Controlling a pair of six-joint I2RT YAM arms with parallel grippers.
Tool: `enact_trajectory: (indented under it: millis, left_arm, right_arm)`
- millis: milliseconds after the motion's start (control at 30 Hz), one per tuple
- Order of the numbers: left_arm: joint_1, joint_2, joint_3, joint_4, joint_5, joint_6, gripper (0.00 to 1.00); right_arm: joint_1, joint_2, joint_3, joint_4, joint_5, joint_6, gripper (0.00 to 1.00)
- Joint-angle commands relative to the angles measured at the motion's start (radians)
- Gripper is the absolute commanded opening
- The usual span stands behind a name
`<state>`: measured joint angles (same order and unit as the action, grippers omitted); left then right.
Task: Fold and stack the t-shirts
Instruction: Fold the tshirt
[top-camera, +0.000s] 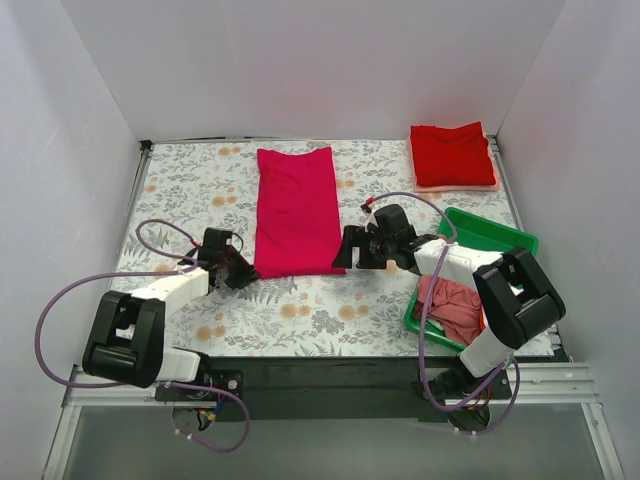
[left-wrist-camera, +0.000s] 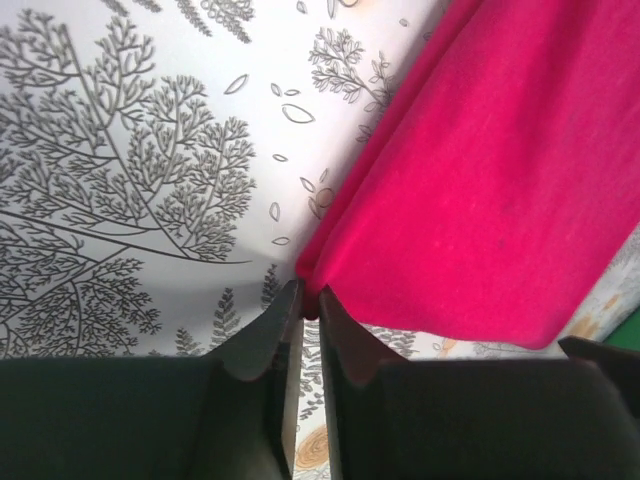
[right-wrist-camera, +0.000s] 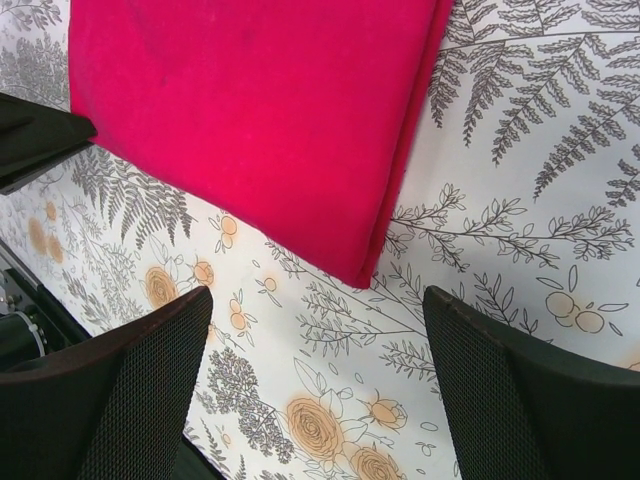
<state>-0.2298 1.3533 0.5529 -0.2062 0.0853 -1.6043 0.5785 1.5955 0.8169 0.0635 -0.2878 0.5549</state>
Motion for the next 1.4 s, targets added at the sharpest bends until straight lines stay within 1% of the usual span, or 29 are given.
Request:
enact_trajectory:
  millis: [0,33,267,300,333,400,567,667,700,867,900,1000,1100,1267,1367]
  left_arm:
    - [0.004,0.026,0.009,-0.013,-0.027,0.006,0.05]
    - [0.004,0.033,0.008,-0.013,-0.016,0.006,0.00]
    - [0.004,0.029,-0.013,-0.012,-0.009,0.030,0.00]
    - [0.004,0.024,-0.018,-0.013,-0.009,0.030,0.00]
    - [0.004,0.017,-0.019,-0.012,-0.007,0.032,0.00]
    - [0.004,0.010,-0.025,-0.012,-0.007,0.037,0.00]
    - [0.004,0.004,-0.025,-0.007,0.001,0.040,0.00]
    - [0.004,0.007,-0.031,0.001,0.008,0.041,0.00]
    - [0.004,0.007,-0.034,0.002,0.010,0.041,0.00]
    - [0.004,-0.011,-0.048,0.005,-0.001,0.014,0.00]
    - [0.004,-0.026,-0.054,0.014,0.002,0.014,0.00]
    - [0.003,-0.062,-0.070,0.014,-0.004,0.007,0.00]
    - [-0.003,-0.095,-0.094,0.017,0.014,-0.012,0.00]
    - [-0.045,-0.186,-0.175,0.010,0.017,-0.055,0.00]
    - [-0.104,-0.244,-0.228,-0.034,-0.004,-0.104,0.00]
  right_arm:
    - [0.007,-0.042,-0.007,0.039,-0.007,0.010,0.91]
    - [0.007,-0.040,-0.009,0.039,-0.008,0.010,0.89]
    - [0.040,0.009,0.017,0.038,-0.014,-0.004,0.78]
    - [0.041,0.017,0.022,0.036,-0.013,-0.004,0.75]
    - [0.043,0.033,0.036,0.035,-0.008,-0.001,0.70]
    - [0.046,0.049,0.047,0.029,0.012,0.000,0.63]
    - [0.047,0.096,0.068,0.006,0.053,-0.010,0.55]
    - [0.047,0.119,0.076,0.004,0.046,-0.009,0.47]
    - [0.047,0.124,0.080,0.004,0.039,-0.009,0.36]
    - [0.055,0.139,0.084,0.004,0.041,-0.013,0.20]
    - [0.055,0.142,0.087,0.004,0.041,-0.019,0.14]
    - [0.055,0.156,0.084,0.004,0.021,-0.023,0.01]
    - [0.067,0.141,0.059,0.002,0.013,-0.030,0.01]
    - [0.099,0.060,-0.050,-0.005,0.018,-0.033,0.01]
    - [0.138,0.006,-0.122,-0.010,0.029,-0.026,0.01]
